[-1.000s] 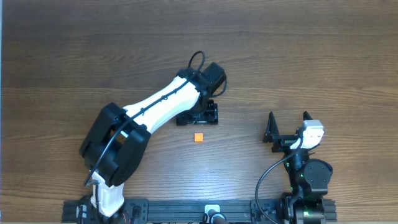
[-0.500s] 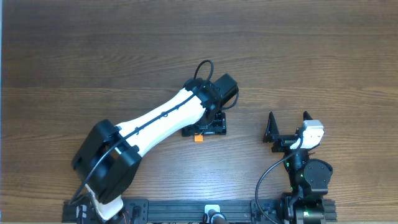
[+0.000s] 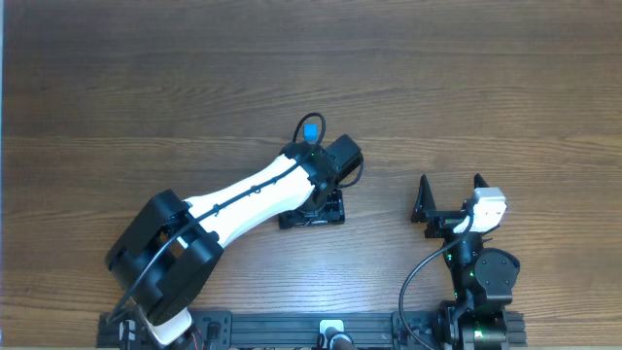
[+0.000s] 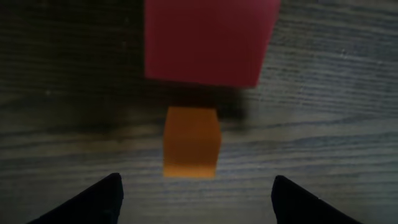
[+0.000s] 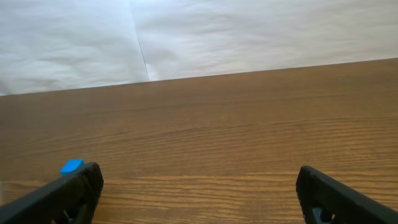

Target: Stack Cubes

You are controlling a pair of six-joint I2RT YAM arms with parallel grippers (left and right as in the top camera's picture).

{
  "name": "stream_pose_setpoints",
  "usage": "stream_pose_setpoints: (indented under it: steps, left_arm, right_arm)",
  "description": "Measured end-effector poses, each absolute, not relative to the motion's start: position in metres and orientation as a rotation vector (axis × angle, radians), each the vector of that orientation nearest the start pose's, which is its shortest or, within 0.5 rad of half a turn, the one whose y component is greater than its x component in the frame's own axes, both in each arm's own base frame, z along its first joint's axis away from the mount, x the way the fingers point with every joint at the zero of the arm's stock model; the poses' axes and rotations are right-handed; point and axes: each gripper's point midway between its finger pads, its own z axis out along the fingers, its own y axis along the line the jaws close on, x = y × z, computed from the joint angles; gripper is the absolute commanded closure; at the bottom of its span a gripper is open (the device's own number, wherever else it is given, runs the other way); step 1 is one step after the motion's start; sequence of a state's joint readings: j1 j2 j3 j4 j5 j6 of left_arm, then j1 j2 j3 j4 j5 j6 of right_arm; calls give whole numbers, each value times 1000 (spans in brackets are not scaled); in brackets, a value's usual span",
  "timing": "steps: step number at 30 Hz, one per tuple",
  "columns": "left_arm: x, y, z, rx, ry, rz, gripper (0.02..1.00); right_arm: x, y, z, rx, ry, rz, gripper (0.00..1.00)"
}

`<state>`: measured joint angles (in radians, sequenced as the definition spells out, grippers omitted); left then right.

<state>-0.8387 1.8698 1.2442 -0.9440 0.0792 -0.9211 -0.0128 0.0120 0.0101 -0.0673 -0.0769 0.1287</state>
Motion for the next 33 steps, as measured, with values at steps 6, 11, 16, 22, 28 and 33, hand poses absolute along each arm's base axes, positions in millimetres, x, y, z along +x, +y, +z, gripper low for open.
stream_pose_setpoints:
  steps: [6,11,16,22,28,33]
  left_arm:
    - [214,-259,19,-135,3179,-116,259]
    - [212,-256,14,-136,3183,-106,299]
    - [212,-256,14,-136,3181,-109,354]
    - [214,-258,14,-140,3175,-118,435]
    - [215,-259,13,-140,3168,-123,516]
    - [216,-258,13,-140,3167,-119,522]
  right_arm:
    - [246,10,159,57,1641,152,7]
    - [246,10,159,57,1641,152,7]
    - [246,10,159,57,1641,152,7]
    - [246,10,159,57,1641,151,9]
    - [246,10,159,57,1641,152,7]
    - [246,10,159,57,1641,151,7]
